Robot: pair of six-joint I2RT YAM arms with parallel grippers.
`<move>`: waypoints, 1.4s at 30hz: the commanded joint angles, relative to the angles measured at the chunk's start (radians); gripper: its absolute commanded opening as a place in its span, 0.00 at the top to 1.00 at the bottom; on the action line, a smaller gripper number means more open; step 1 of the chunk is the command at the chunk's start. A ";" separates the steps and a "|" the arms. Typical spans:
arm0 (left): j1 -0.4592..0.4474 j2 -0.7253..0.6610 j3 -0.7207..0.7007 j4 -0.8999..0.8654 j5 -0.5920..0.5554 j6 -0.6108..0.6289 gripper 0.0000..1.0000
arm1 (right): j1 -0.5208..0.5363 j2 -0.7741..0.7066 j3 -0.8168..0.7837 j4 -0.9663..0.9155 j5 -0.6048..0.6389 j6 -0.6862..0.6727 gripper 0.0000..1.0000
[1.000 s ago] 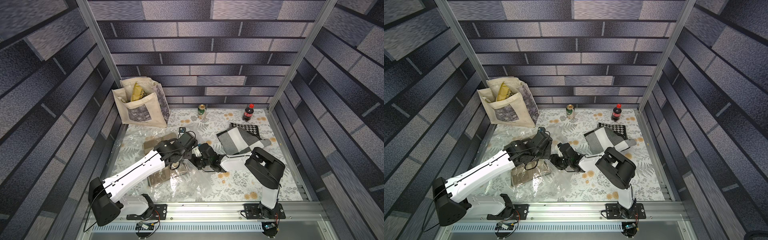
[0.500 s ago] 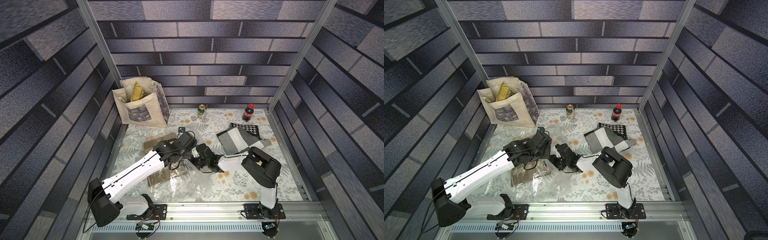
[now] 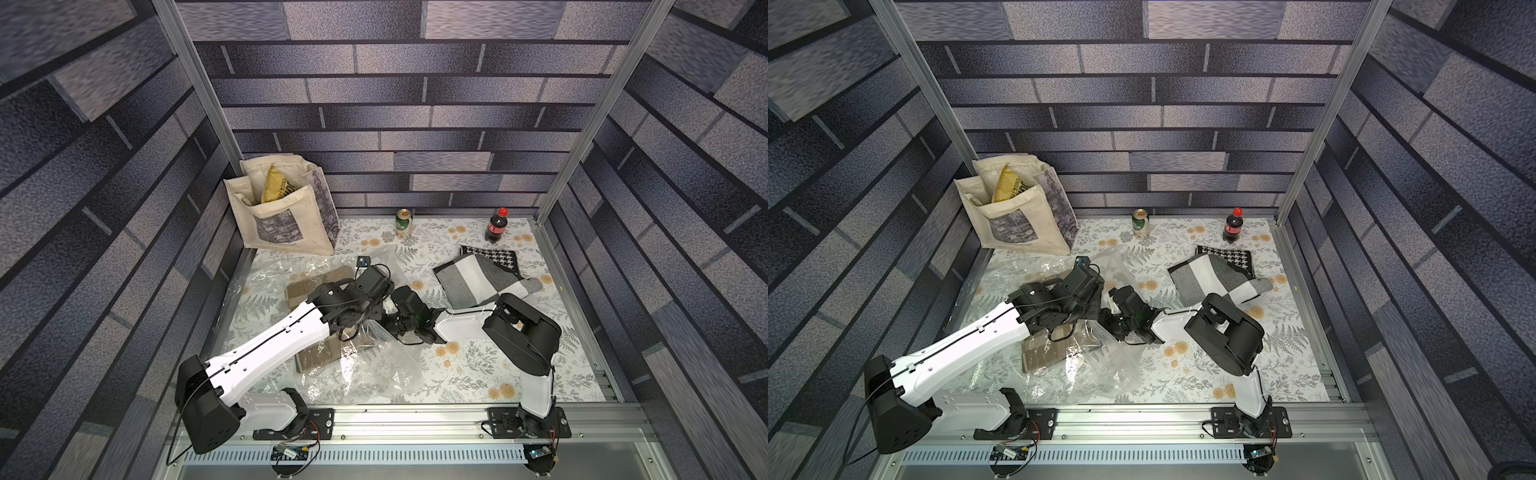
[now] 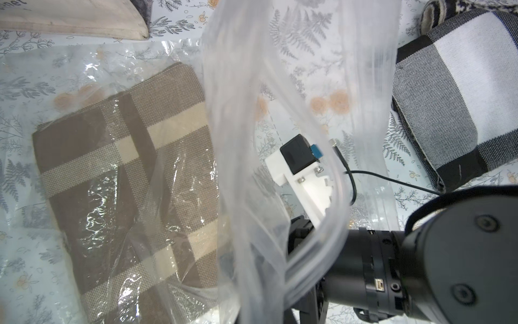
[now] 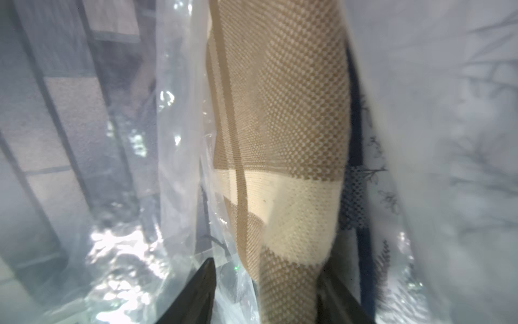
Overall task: Take the scarf out of the vacuum bag
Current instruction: Take out the scarf from the vacuum bag.
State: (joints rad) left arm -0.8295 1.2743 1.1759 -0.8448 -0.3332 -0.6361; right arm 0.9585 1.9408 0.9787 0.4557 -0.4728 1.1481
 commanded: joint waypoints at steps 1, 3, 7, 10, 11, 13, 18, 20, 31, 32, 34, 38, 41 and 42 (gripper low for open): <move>0.009 -0.022 -0.012 -0.010 -0.003 -0.005 1.00 | 0.012 -0.035 0.043 -0.175 0.039 -0.082 0.42; 0.009 -0.021 -0.012 -0.007 -0.003 -0.003 1.00 | 0.012 -0.030 0.051 -0.173 0.031 -0.081 0.42; 0.009 -0.019 -0.014 -0.004 0.000 -0.005 1.00 | 0.013 0.011 0.053 -0.061 -0.023 -0.019 0.43; 0.009 -0.023 -0.023 -0.005 -0.001 -0.007 1.00 | 0.013 0.034 0.040 0.088 -0.068 0.045 0.44; 0.010 -0.026 -0.024 -0.003 -0.001 -0.007 1.00 | 0.014 0.041 0.043 0.103 -0.074 0.060 0.43; 0.010 -0.031 -0.025 -0.004 -0.001 -0.007 1.00 | 0.015 0.050 0.062 0.053 -0.068 0.045 0.41; 0.004 -0.054 -0.014 0.002 0.005 0.001 1.00 | 0.023 0.054 0.121 -0.099 -0.027 -0.024 0.38; -0.003 -0.067 -0.008 0.009 0.010 0.006 1.00 | 0.025 0.065 0.131 -0.086 -0.034 -0.012 0.39; -0.006 -0.059 0.018 -0.006 0.014 0.010 1.00 | 0.051 0.151 0.216 -0.234 0.003 -0.021 0.39; -0.006 -0.062 0.017 -0.007 0.013 0.009 1.00 | 0.051 0.146 0.214 -0.265 0.019 -0.026 0.38; -0.004 -0.065 0.015 -0.010 0.009 0.011 1.00 | 0.049 0.131 0.203 -0.322 0.069 -0.037 0.36; -0.001 -0.064 0.016 -0.013 0.009 0.014 1.00 | 0.049 0.123 0.179 -0.302 0.079 -0.037 0.37; 0.000 -0.062 0.014 -0.012 0.009 0.015 1.00 | 0.049 0.146 0.181 -0.258 0.047 -0.016 0.52; -0.002 -0.061 0.013 -0.011 0.009 0.015 1.00 | 0.050 0.150 0.183 -0.246 0.040 -0.009 0.63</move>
State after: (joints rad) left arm -0.8303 1.2247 1.1706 -0.8371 -0.3187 -0.6353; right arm 0.9997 2.0644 1.1820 0.2440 -0.4477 1.1294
